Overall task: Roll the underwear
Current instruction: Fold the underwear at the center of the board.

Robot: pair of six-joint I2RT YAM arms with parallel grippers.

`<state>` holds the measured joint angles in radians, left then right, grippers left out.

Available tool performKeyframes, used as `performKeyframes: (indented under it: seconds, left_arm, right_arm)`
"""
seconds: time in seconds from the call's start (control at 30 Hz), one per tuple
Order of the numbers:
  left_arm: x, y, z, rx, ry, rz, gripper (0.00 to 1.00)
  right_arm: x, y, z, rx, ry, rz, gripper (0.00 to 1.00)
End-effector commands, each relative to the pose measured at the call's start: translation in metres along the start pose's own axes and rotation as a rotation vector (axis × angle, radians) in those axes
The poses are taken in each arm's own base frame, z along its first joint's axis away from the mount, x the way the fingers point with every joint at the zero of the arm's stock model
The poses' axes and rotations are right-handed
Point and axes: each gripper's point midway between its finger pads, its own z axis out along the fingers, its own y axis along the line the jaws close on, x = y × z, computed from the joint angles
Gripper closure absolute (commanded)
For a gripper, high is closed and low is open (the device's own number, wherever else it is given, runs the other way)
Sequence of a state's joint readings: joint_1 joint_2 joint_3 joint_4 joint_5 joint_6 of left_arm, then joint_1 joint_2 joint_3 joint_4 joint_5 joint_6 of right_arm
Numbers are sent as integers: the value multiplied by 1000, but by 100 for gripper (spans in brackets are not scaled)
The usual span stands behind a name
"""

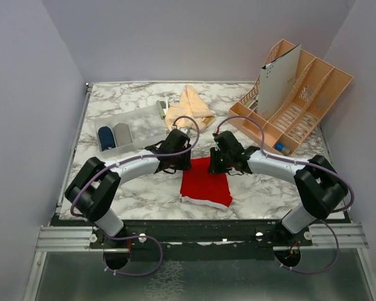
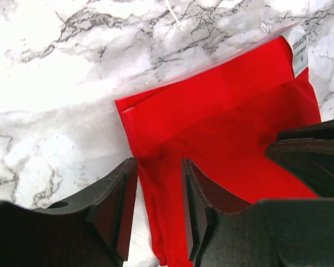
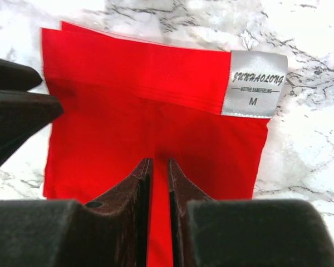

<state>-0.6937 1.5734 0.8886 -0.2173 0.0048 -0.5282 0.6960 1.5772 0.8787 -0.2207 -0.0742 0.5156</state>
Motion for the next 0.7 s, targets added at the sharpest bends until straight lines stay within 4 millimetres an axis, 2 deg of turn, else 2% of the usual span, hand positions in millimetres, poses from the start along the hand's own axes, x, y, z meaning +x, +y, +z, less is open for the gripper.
performKeyframes:
  seconds: [0.0,0.07,0.13,0.2,0.27,0.33,0.43,0.5,0.57,0.67]
  left_arm:
    - [-9,12,17,-24,-7,79,58]
    - [-2,28,27,-58,31,81,61]
    - [6,43,35,-109,56,73,65]
    - [13,55,38,-152,80,69,66]
    - [14,61,36,-186,83,64,66]
    - [11,57,33,-165,69,63,66]
    - [1,41,25,-93,32,59,63]
    - [-10,31,17,-55,-1,59,58]
    - [-15,20,10,-3,-14,61,52]
    - [-21,13,0,24,-26,50,43]
  right_arm:
    - [26,-27,14,104,73,19,81]
    - [37,-43,17,166,102,8,81]
    - [43,-50,18,191,119,-1,81]
    - [42,-52,16,207,117,-6,81]
    - [31,-55,10,247,96,-16,81]
    - [12,-47,4,234,58,-50,81]
    - [-17,-13,-8,97,-13,-84,80]
    - [-36,0,-16,59,-71,-79,79]
    - [-49,1,-17,74,-111,-68,79]
    - [-58,-17,-4,183,-116,-38,78]
